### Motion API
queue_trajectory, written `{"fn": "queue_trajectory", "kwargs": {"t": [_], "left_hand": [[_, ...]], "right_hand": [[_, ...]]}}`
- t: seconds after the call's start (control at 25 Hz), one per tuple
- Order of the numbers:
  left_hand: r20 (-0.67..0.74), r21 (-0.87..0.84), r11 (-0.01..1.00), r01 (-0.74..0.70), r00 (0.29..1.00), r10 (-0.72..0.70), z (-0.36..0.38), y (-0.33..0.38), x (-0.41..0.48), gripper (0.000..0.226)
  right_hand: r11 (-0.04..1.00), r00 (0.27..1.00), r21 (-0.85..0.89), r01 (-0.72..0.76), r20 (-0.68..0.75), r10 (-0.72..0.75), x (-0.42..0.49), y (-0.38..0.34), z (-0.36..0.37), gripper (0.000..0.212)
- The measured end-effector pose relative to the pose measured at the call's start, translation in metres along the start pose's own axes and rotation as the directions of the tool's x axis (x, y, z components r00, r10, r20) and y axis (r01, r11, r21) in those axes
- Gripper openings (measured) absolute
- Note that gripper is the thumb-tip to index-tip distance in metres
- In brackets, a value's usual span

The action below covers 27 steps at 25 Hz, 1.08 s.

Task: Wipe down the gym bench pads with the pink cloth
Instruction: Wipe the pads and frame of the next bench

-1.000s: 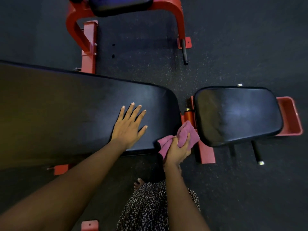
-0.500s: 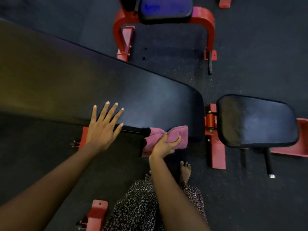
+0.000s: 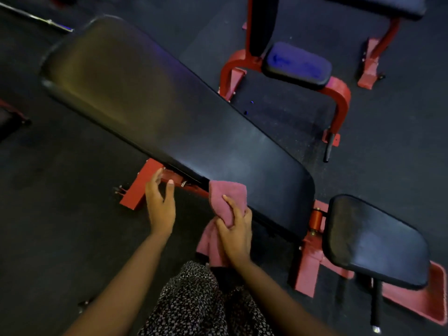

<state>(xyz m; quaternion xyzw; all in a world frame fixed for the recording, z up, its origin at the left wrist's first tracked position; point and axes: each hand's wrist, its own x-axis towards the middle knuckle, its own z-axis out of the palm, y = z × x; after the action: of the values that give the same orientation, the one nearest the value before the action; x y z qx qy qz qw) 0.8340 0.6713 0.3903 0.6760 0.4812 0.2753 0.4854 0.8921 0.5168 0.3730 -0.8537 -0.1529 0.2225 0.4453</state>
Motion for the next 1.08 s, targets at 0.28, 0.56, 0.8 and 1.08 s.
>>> {"fn": "queue_trajectory", "kwargs": {"t": [0.28,0.56,0.8,1.08], "left_hand": [[0.273,-0.818,0.364,0.445,0.858,-0.436,0.018,0.012,0.04,0.075],[0.311,-0.866,0.254,0.43,0.862,-0.399,0.013,0.003,0.038,0.087],[0.055,-0.936,0.252,0.246,0.809,-0.585,0.01,0.008,0.041,0.073],[-0.162,-0.954,0.294,0.061,0.721,-0.674,0.01,0.033,0.097,0.059]], "right_hand": [[-0.27,0.264,-0.457,0.848,0.805,-0.531,0.117,-0.004,-0.037,0.08],[-0.528,-0.073,-0.216,0.821,0.878,-0.473,0.164,-0.066,-0.013,0.085],[-0.656,-0.275,-0.144,0.741,0.826,-0.492,0.188,-0.162,0.04,0.061],[-0.745,-0.396,-0.114,0.657,0.789,-0.469,0.204,-0.277,0.105,0.029]]}}
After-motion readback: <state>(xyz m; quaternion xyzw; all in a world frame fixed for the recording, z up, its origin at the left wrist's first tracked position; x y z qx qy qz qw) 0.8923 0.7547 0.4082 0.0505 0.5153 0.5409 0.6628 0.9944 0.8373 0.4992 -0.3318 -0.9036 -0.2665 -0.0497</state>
